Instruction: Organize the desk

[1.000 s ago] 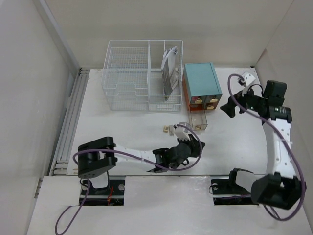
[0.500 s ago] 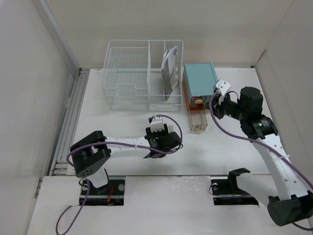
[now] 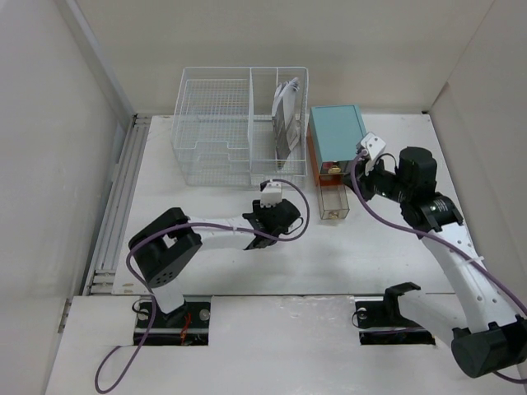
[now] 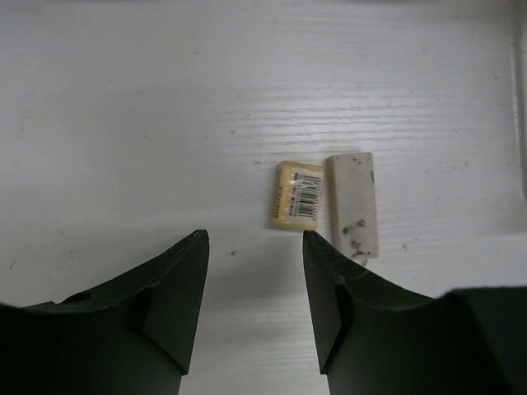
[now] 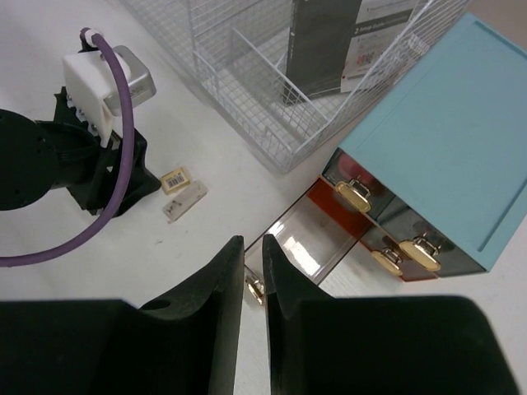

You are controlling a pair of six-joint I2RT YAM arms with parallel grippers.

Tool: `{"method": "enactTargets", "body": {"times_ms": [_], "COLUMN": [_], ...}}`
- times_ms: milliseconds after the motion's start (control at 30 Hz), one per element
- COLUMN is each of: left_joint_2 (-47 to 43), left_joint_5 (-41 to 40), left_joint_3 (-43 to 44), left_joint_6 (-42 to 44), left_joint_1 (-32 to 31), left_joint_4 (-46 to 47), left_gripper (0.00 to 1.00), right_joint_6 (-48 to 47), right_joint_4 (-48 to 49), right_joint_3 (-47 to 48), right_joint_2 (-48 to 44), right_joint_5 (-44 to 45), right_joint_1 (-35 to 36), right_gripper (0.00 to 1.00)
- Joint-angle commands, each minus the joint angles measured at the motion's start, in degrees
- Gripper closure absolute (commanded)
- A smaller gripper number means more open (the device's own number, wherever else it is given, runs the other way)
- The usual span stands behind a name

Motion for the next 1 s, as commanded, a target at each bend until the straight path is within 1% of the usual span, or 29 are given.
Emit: {"method": "enactTargets", "body": {"times_ms": [0, 67, 200, 367, 467, 600, 667, 733, 800, 967], "left_joint_2": [0.13, 0.13, 3.63, 6.63, 7.86, 7.34, 5.33, 3.22, 1.89, 1.89], "left_joint_5": [3.84, 4.46, 5.08, 7.53, 7.54, 7.54, 7.54, 8.23, 9.37, 11.23], "left_joint_3": [2.46, 2.98, 4.91, 5.97, 6.59, 6.59, 4.58, 2.73, 1.24, 0.62], "left_joint_6": [6.04, 6.66, 8.06, 9.29, 9.3, 9.3, 9.83, 9.83, 10.35, 10.88], "left_joint_1": [-0.16, -0.16, -0.16, 2.21, 3.26, 4.49, 4.5, 4.5, 5.9, 7.13], "left_joint_4": [4.68, 4.7, 4.43, 3.55, 3.03, 2.5, 3.11, 5.66, 6.19, 6.19], "left_gripper": [0.54, 0.53, 0.51, 0.5, 0.5, 0.5, 0.5, 0.5, 0.5, 0.5], "right_joint_6": [0.84, 0.84, 0.84, 1.36, 1.36, 1.36, 1.36, 1.36, 1.36, 1.36], "right_joint_4": [3.4, 3.4, 3.4, 3.4, 2.87, 2.87, 2.87, 2.87, 2.87, 2.87], "right_joint_3": [0.01, 0.01, 0.01, 0.01, 0.01, 0.01, 0.01, 0.01, 0.01, 0.01], "right_joint_2": [0.65, 1.26, 1.27, 1.27, 1.27, 1.27, 1.27, 1.79, 1.79, 2.32], "right_joint_5": [-0.58, -0.58, -1.2, -1.72, -1.72, -2.25, -2.25, -2.25, -2.25, -2.77], "right_joint_1": [0.35, 0.35, 0.35, 0.35, 0.35, -0.18, -0.18, -0.18, -0.18, -0.18], "right_gripper": [0.79, 0.78, 0.78, 0.78, 0.78, 0.78, 0.78, 0.78, 0.78, 0.78]}}
